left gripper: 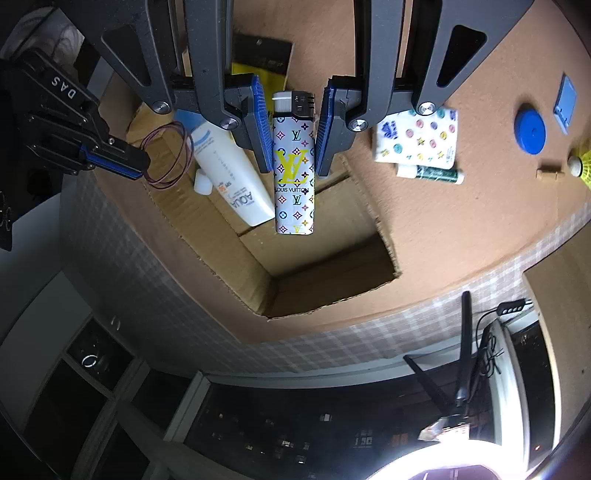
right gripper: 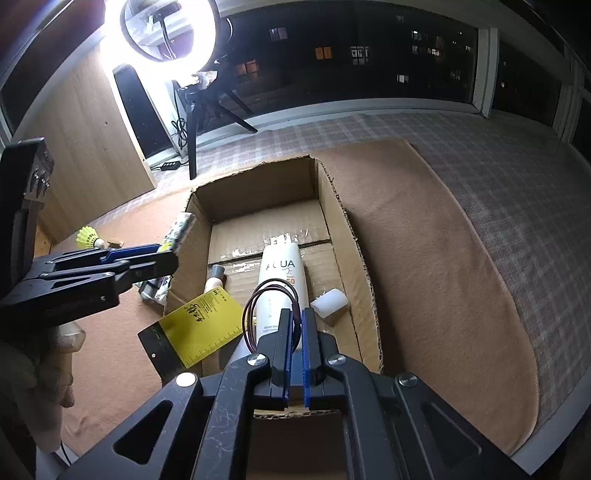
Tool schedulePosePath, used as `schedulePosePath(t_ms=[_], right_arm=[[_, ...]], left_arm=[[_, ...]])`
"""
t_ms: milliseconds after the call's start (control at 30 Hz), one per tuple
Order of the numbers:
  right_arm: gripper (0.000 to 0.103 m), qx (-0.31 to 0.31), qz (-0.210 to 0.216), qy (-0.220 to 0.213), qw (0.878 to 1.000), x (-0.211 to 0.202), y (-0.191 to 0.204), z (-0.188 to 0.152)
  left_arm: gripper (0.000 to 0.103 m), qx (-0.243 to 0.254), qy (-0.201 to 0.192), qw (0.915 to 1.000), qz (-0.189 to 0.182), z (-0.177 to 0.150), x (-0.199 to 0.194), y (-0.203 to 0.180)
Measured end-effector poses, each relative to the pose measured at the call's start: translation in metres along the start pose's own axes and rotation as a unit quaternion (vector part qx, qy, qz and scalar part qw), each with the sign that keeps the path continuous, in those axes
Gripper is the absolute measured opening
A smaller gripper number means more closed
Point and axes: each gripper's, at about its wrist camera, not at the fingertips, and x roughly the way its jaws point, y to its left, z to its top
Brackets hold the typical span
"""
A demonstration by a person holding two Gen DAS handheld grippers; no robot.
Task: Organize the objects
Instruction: 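Open the left gripper to drop the tube while the right drops the band in the box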
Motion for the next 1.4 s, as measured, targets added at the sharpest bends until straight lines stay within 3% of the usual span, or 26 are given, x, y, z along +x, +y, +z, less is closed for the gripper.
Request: schedulePosePath(t_ms=[267, 333, 367, 400, 767, 1400], right_arm=[[0.007, 0.002, 0.002, -0.002, 1.000, 0.000, -0.003, 0.003], [0.018, 0.006, 0.001, -0.002, 1.000, 0.000, -0.004, 0.004], [0.028, 0.008, 0.000, -0.004, 1.000, 0.000, -0.004, 0.004], [0.034, 0.010, -0.001, -0.007, 1.000, -0.001, -0.005, 0.004], [0.042, 0.015, 0.012, -0.007, 1.000, 0.002, 0.009, 0.008], [0.049, -0.021, 0.042, -0.002, 0.999, 0.011, 0.084, 0.009]], left_arm=[[0.027, 0.009, 0.000, 1.0000, -0.002, 0.008, 0.009, -0.008], [0.048, 0.005, 0.001, 1.0000, 0.002, 0.009, 0.009, -0.008], [0.049, 0.005, -0.001, 1.0000, 0.005, 0.009, 0.008, -0.008], [0.049, 0.005, 0.000, 1.0000, 0.007, 0.009, 0.008, -0.008], [0.049, -0.015, -0.007, 0.9997, 0.016, 0.001, -0.008, 0.020], [0.049, -0.096, -0.014, 0.9934, 0.061, -0.057, -0.067, 0.137]])
